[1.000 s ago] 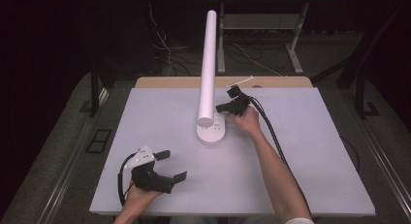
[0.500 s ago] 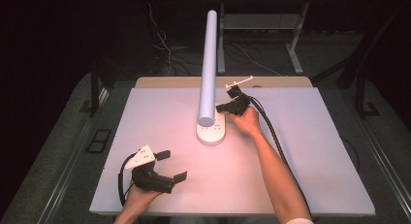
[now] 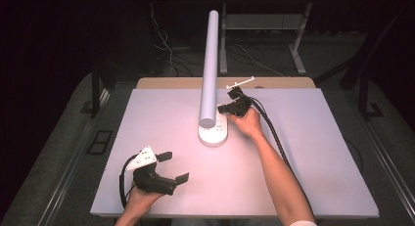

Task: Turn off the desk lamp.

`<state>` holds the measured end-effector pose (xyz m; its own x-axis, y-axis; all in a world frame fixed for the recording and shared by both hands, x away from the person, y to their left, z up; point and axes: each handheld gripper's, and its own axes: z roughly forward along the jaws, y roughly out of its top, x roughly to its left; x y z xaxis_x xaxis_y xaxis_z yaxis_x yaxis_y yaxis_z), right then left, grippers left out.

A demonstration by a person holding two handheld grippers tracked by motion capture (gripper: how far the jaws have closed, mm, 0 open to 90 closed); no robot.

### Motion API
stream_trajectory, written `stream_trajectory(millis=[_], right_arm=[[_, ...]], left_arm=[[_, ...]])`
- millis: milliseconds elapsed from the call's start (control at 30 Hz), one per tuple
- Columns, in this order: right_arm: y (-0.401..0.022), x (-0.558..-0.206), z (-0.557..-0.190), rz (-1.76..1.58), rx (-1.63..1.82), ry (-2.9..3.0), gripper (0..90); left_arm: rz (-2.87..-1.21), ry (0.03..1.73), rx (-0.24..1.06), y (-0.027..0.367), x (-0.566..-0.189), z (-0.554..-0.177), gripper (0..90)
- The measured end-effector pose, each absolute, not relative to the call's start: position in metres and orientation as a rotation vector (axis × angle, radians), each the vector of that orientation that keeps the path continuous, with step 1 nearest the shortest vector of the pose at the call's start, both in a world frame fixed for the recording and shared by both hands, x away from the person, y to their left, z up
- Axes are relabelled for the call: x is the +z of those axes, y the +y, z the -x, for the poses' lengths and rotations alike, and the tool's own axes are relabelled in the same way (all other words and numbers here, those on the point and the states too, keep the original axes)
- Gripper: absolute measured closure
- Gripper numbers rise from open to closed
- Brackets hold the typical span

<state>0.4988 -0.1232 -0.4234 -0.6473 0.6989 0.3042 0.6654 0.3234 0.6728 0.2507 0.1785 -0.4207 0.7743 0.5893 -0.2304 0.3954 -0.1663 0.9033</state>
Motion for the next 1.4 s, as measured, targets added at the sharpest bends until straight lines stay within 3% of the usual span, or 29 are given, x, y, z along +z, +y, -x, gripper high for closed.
stream_trajectory(millis=[1400], right_arm=[[-0.1282, -0.4266, -0.4968, -1.329, 1.313, 2.506, 90.0]], left_arm=[[-1.786, 0.773, 0.202, 0.1794, -0.4214, -0.2514, 0.0]])
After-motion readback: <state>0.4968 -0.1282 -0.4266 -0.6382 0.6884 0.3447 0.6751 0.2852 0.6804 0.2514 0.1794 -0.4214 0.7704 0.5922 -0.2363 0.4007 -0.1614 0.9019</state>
